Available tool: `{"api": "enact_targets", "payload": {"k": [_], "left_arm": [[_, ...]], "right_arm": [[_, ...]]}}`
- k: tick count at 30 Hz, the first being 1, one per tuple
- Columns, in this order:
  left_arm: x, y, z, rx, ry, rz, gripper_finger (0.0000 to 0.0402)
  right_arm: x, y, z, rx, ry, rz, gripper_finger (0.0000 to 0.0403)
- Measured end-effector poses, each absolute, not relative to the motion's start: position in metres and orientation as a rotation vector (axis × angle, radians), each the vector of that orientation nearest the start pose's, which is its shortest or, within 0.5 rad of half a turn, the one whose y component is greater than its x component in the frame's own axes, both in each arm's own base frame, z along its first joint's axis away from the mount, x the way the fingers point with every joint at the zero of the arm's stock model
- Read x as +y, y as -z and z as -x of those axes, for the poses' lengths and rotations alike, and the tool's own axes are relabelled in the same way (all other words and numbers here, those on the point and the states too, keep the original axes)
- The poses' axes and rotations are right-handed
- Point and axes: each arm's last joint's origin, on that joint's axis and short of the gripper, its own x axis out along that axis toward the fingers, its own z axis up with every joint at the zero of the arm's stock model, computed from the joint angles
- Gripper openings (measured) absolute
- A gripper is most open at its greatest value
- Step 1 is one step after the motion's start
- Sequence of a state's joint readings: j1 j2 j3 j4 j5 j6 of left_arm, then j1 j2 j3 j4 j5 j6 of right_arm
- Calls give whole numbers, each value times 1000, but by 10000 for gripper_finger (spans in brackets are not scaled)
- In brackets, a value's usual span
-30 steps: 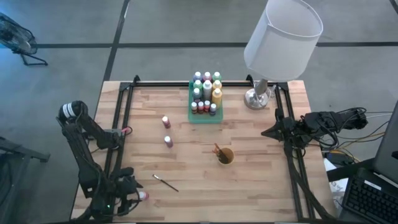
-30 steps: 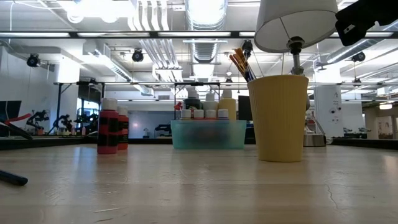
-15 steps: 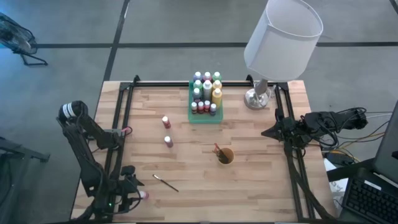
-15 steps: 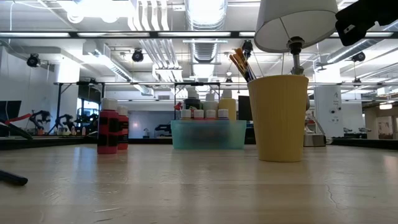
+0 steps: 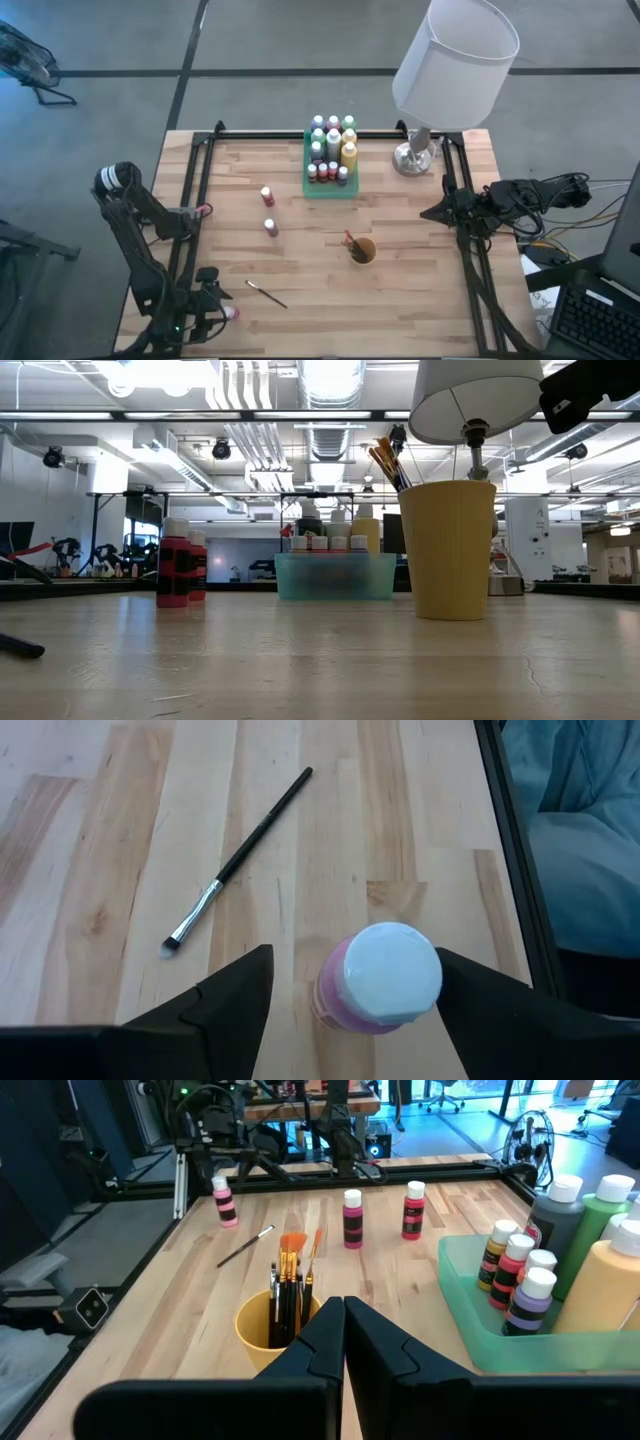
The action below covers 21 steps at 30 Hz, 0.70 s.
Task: Pick & Place Paint Supplies
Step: Put the small pink paint bottle into the green bin
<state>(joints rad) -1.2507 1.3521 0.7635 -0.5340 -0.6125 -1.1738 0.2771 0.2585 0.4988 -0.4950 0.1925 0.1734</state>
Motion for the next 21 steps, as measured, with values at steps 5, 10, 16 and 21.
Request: {"api": "enact_targets", "payload": {"k": [5, 10, 16, 21], "left_arm": [[-222, -193, -91, 850, 93, 186, 241], [-222, -193, -91, 850, 93, 187, 184], [-222, -193, -92, 842, 92, 186, 121], [-223, -194, -92, 844, 93, 191, 122]], "right_arm": [[17, -263, -80, 255, -62, -113, 8], [17, -263, -80, 254, -62, -113, 8], [17, -263, -80, 254, -62, -113, 8], [17, -263, -80, 254, -62, -113, 8]]}}
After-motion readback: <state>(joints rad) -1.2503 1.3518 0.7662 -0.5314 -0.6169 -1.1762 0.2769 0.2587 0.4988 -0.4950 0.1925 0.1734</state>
